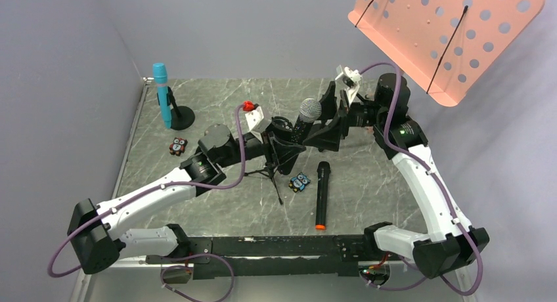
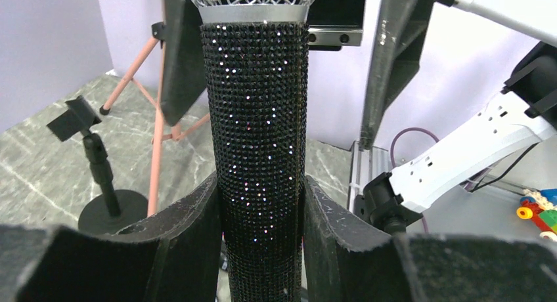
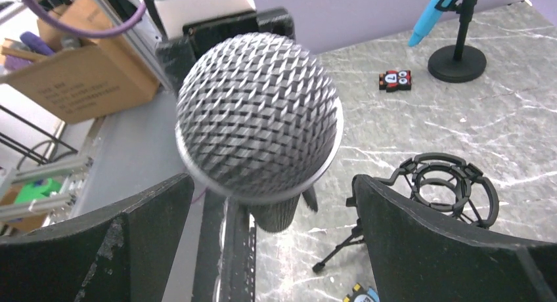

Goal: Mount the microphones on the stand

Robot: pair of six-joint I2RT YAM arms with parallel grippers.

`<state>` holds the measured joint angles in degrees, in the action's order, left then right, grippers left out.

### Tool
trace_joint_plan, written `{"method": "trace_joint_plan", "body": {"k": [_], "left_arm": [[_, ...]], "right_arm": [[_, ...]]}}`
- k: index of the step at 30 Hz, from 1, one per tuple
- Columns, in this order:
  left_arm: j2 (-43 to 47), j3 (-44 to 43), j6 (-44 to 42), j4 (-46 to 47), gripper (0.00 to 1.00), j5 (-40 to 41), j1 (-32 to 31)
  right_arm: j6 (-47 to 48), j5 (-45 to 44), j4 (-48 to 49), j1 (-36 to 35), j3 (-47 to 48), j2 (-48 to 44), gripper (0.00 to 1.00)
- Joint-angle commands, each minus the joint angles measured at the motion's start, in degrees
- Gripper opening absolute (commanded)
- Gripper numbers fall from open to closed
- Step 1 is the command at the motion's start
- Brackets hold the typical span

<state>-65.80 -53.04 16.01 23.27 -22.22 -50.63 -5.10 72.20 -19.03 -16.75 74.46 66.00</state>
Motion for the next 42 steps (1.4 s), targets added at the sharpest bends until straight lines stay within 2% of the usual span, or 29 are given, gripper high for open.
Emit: {"method": "trace_joint_plan", "body": {"k": [1, 6, 9, 13, 15, 21, 27, 35, 40, 42], "left_arm": [[-1.64, -3.96, 1.57, 6.83, 0.00, -1.25, -1.25], [-2.49, -4.44, 1.40, 6.89, 0.00, -0.83, -1.49], [-2.74, -4.35, 1.48, 6.97, 0.00, -0.82, -1.52], [-2.93, -4.35, 1.70, 6.92, 0.00, -0.73, -1.59], [-2.93, -4.39, 1.81, 7.01, 0.00, -0.65, -1.59], [-3.23, -4.66, 1.99, 6.95, 0.00, -0.24, -1.65], [-3.59, -4.71, 2.44, 7.72, 0.00, 0.38, -1.65], [-3.89, -4.16, 3.57, 9.71, 0.00, 1.30, -1.64], [-4.25, -4.35, 4.29, 10.27, 0.00, 1.40, -1.65], [-4.19, -4.36, 4.33, 9.74, 0.00, 1.47, -1.62]], "right_arm": [[-15.06, 0.14, 13.83, -0.36, 1.69, 1.12, 0.98], [-24.32, 1.94, 24.02, -0.29, -1.61, 1.02, 0.90], [-31.86, 3.03, 33.94, -0.37, -4.41, 0.94, 0.82], [-38.46, 3.48, 41.64, -0.32, -6.67, 1.13, 0.70], [-38.89, 3.62, 42.04, -0.36, -6.86, 1.42, 0.68], [-35.61, 2.94, 38.24, -0.66, -6.14, 1.81, 0.71], [-34.57, 2.85, 37.57, -1.42, -6.74, 2.27, 0.68], [-32.57, 3.48, 36.52, -1.61, -7.26, 2.01, 0.48], [-31.45, 4.41, 36.43, -1.79, -7.37, 1.94, 0.22], [-29.82, 4.46, 35.27, -1.76, -6.89, 1.81, 0.14]]}}
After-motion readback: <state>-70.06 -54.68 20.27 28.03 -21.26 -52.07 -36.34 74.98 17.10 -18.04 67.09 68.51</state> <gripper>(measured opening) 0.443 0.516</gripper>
